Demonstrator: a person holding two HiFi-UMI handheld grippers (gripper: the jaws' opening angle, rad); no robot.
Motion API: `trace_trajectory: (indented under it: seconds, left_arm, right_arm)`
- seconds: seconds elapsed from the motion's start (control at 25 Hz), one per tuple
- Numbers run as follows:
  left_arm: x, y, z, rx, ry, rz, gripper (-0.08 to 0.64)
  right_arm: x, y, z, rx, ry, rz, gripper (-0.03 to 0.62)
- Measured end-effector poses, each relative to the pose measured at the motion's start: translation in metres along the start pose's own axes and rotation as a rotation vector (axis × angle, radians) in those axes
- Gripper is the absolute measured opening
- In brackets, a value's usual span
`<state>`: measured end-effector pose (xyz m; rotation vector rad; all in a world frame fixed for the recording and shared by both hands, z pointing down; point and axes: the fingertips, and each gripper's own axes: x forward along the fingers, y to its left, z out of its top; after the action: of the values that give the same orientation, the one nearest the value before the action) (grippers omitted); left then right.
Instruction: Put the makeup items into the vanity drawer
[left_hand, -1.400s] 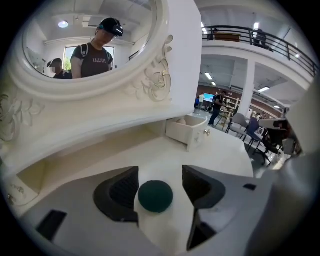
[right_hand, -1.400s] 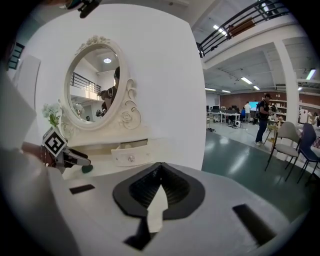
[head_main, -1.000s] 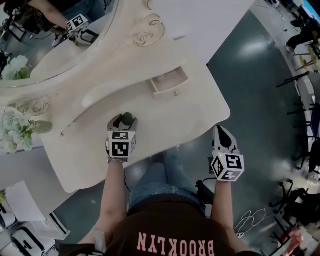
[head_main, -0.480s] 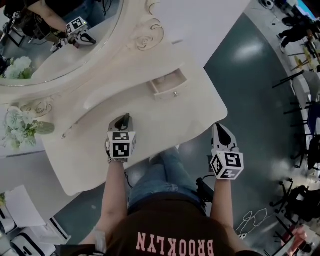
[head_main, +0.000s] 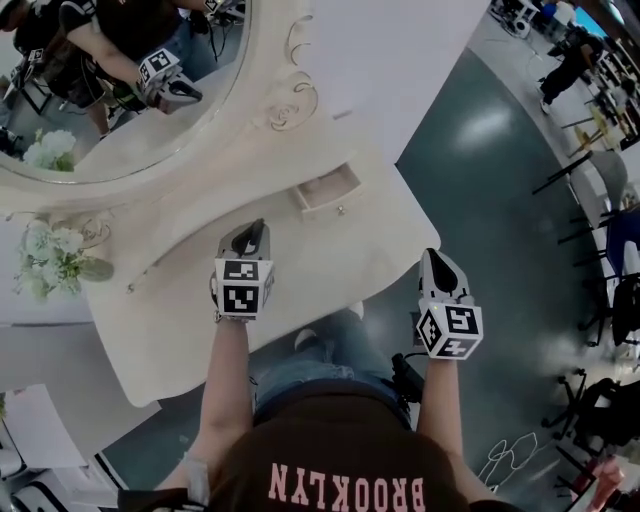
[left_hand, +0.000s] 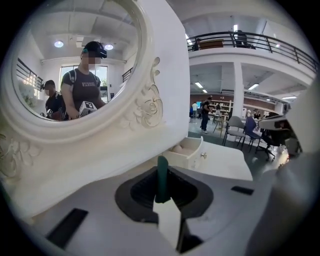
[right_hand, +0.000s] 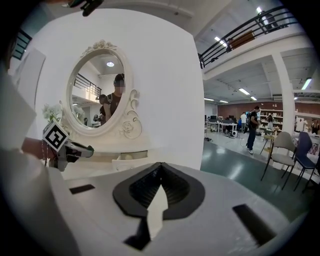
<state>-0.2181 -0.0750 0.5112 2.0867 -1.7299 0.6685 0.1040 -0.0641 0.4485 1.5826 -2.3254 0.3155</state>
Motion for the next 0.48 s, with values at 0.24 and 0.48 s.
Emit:
trace_trajectory:
  seconds: [0.24, 0.48]
  left_arm:
    - [0.019, -0.011, 0.027, -0.006, -0.024, 0.021, 0.04]
    - [0.044, -0.026, 0.055, -0.012, -0.039, 0.034, 0.04]
  right_arm:
    - [0.018, -0.033, 0.03, -0.019, -0.043, 0.007, -0.002]
    - [0.039, -0.072, 0.043, -0.007, -0.061, 0.011, -0.002]
